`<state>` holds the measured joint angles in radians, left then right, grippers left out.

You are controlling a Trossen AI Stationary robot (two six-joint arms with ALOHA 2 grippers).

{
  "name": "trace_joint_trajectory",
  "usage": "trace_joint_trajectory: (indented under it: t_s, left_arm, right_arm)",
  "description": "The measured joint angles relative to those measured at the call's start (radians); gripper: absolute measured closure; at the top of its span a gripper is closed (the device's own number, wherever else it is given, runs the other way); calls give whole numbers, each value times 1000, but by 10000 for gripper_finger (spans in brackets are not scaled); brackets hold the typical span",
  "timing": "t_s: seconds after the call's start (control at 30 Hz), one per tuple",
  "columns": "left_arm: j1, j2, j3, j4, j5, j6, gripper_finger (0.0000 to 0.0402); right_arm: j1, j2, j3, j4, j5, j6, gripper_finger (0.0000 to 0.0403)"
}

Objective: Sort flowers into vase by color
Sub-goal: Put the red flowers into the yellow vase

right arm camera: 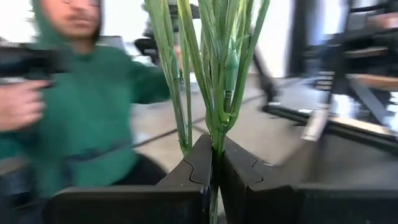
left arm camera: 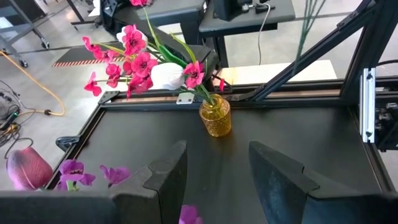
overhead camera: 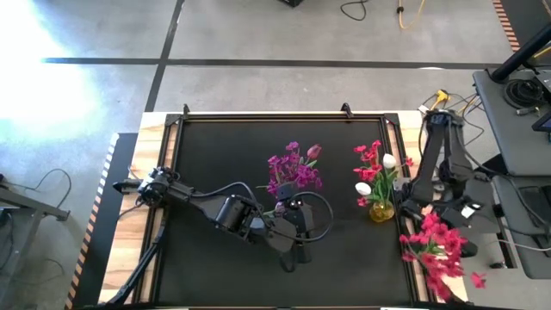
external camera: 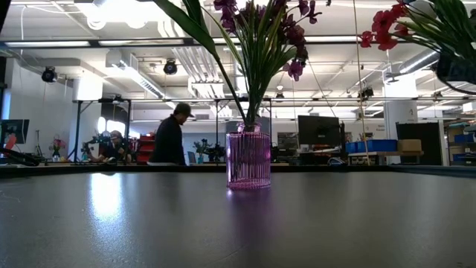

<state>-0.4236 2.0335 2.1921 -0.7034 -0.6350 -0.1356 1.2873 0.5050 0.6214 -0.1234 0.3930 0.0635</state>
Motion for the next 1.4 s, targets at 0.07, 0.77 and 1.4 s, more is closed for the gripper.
trace_joint_trajectory:
  t_s: [0.07, 0.77, 1.4]
  left_arm:
    - [0, 0, 0, -6, 0, 0, 244]
    - [0, 0, -1, -16, 0, 14, 244]
    - [-1, 0, -2, -20, 28, 30, 244]
  right_arm:
    - [59, 7, -6, 0, 165, -13, 394]
    - [214, 100, -78, -96, 942, -49, 394]
    - [214, 176, -72, -129, 1133, 234, 394]
